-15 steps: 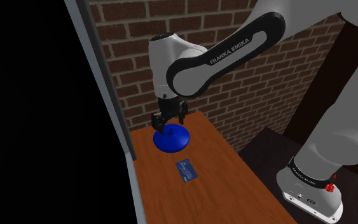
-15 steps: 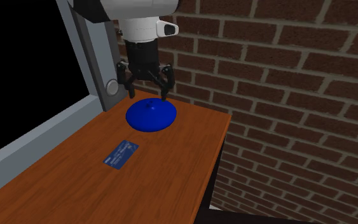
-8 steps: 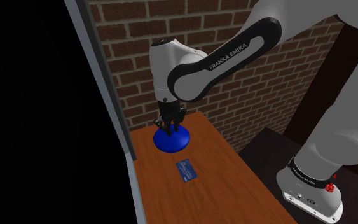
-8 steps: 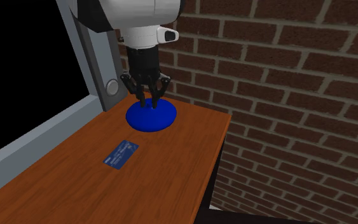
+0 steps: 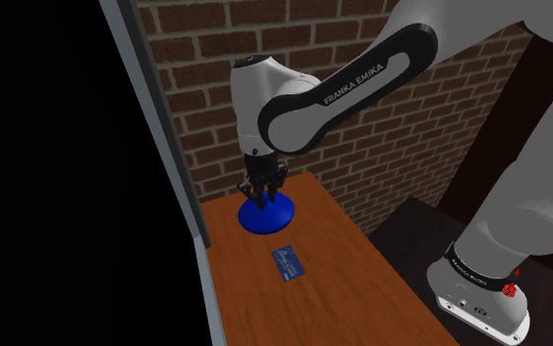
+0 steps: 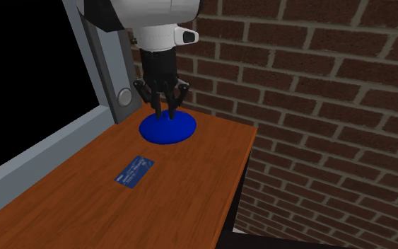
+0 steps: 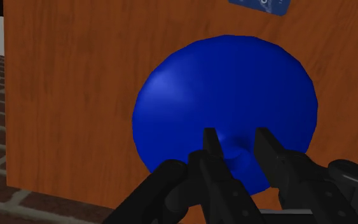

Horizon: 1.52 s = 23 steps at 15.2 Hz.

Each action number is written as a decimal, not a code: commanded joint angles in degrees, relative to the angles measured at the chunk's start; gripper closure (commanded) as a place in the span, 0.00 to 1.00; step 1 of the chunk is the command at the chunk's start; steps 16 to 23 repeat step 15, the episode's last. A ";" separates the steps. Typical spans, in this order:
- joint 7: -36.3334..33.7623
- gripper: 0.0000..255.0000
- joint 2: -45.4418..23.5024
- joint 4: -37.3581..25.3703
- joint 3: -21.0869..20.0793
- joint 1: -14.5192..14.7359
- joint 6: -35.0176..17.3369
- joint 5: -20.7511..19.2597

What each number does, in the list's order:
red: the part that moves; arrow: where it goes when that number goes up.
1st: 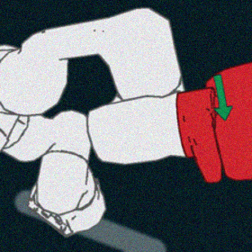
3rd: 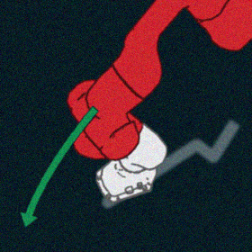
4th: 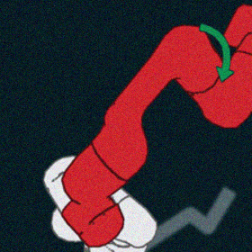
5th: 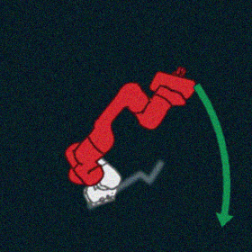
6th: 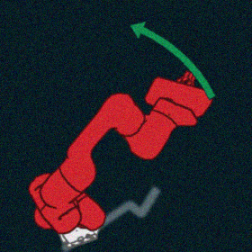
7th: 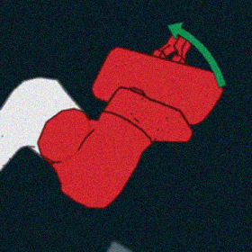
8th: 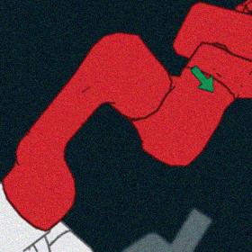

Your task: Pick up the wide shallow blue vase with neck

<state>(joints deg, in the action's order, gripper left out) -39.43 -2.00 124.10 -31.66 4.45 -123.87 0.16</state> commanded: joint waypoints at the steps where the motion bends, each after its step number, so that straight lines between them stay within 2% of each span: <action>1: 0.28 1.00 0.69 -0.77 0.00 -0.04 1.36 0.43; 13: 1.81 1.00 4.69 -6.38 0.34 -0.34 10.41 2.63; 23: 1.82 1.00 4.73 -6.45 0.35 -0.34 10.53 2.65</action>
